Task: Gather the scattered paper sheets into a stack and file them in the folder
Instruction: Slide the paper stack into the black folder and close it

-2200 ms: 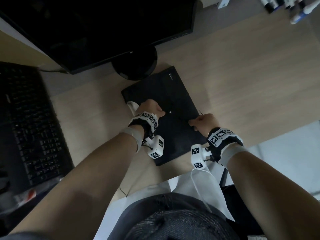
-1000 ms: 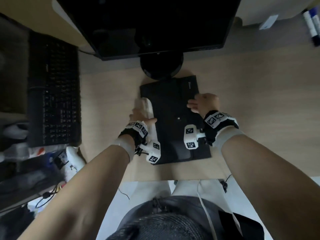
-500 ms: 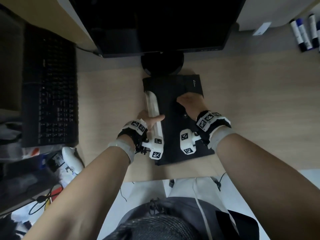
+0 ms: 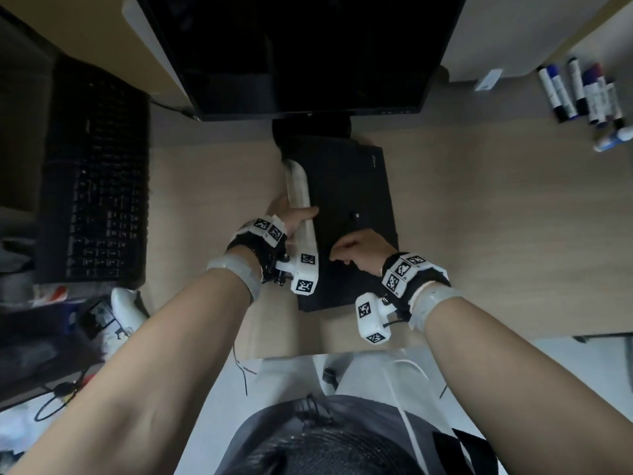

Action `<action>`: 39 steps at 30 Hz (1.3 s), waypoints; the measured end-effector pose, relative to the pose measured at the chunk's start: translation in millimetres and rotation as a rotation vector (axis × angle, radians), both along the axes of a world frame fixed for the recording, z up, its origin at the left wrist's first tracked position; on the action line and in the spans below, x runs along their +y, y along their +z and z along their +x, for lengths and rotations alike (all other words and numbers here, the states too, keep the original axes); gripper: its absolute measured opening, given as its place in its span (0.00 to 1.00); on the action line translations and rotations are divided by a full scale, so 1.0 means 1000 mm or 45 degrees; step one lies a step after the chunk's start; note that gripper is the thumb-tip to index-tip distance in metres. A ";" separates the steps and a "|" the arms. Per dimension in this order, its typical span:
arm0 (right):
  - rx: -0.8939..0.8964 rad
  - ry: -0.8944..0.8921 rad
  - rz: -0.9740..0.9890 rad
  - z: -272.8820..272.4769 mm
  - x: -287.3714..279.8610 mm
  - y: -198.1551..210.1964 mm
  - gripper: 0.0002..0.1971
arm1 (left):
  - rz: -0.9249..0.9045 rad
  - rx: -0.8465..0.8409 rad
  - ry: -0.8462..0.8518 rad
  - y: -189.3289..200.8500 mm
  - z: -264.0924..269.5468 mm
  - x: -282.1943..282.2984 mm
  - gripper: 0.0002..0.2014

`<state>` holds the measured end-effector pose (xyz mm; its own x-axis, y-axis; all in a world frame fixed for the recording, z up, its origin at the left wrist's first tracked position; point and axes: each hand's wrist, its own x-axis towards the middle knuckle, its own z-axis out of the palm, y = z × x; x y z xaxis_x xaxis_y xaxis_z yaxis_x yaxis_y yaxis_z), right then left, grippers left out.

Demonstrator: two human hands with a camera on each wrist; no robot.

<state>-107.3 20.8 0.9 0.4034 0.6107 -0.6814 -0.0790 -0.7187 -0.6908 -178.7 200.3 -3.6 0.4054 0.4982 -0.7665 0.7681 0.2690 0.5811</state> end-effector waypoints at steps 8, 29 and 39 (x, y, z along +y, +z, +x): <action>-0.049 0.103 -0.508 0.047 -0.062 -0.037 0.05 | 0.296 0.153 0.035 0.006 -0.006 -0.035 0.35; -0.089 0.236 0.143 0.049 -0.017 0.010 0.07 | 0.419 0.160 -0.157 0.021 0.000 -0.051 0.28; -0.075 -0.445 -0.166 0.070 -0.058 -0.043 0.05 | 0.310 0.185 -0.130 0.019 0.002 -0.028 0.41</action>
<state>-37.4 -36.8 -41.7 0.6128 0.3389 -0.7139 -0.2976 -0.7379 -0.6058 -176.3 172.3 15.6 0.3578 0.6364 -0.6833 0.8638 0.0523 0.5011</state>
